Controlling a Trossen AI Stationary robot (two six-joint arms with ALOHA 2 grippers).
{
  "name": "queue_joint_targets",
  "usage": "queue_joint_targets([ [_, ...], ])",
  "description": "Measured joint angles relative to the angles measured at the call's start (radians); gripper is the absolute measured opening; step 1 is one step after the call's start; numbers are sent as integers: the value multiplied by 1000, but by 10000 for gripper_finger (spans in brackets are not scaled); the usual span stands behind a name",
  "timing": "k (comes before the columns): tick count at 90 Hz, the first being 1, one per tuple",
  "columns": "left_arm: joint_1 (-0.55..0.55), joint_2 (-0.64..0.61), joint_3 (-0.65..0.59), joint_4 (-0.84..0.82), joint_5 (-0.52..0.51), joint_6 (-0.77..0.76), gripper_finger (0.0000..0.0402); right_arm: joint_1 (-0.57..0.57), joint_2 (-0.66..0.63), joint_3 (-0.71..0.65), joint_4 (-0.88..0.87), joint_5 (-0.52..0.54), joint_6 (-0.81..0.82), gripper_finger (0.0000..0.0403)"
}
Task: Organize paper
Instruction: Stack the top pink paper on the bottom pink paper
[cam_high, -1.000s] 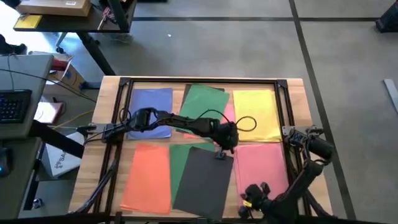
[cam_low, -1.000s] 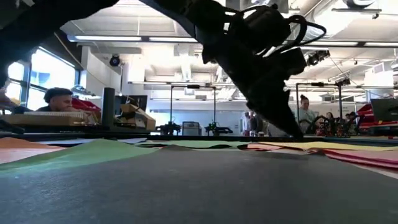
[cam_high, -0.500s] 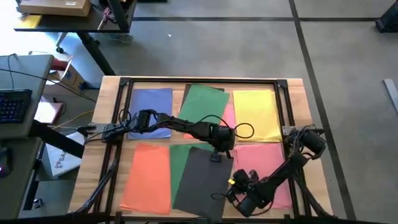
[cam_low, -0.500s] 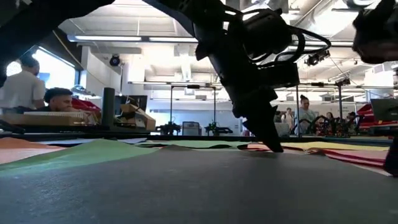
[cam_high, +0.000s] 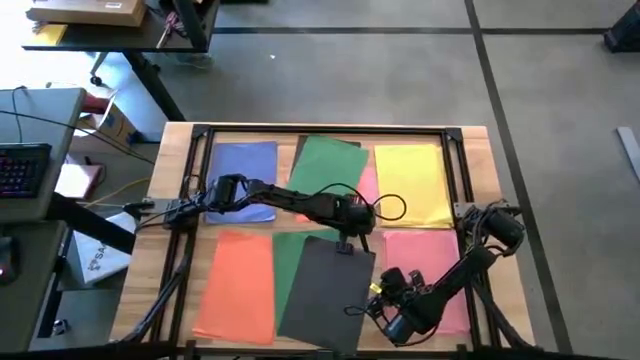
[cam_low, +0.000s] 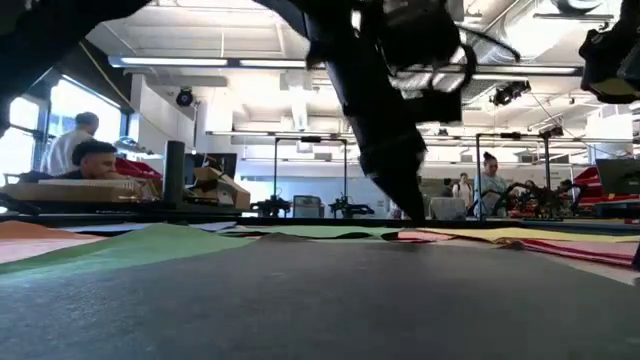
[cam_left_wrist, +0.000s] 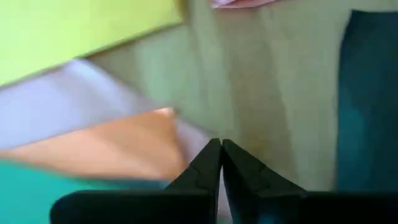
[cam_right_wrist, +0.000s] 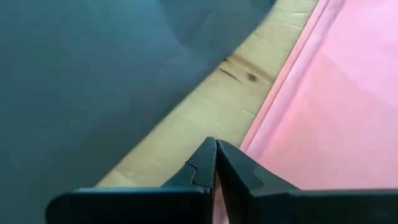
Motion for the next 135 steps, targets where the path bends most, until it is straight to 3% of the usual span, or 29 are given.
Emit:
queue_joint_targets([
  [21, 1, -92, -33, -37, -60, -1, 0, 37, -6, 1, 2, 8, -1, 0],
  [49, 2, -343, -191, -92, -81, -20, 0, 62, -25, 91, -114, 49, -18, 0],
  [75, 9, -698, -521, -171, -76, -151, 0, 104, -18, 90, -228, 87, 126, 0],
  [96, -35, -946, -866, -49, -54, -352, 0, 159, -19, 53, -255, -24, 195, 0],
  [107, -82, -1000, -1002, 40, -44, -454, 0, 179, -20, -5, -174, -98, 199, 0],
  [135, -205, -1011, -1165, 172, -7, -650, 0, 210, -25, -40, -145, -104, 209, 0],
])
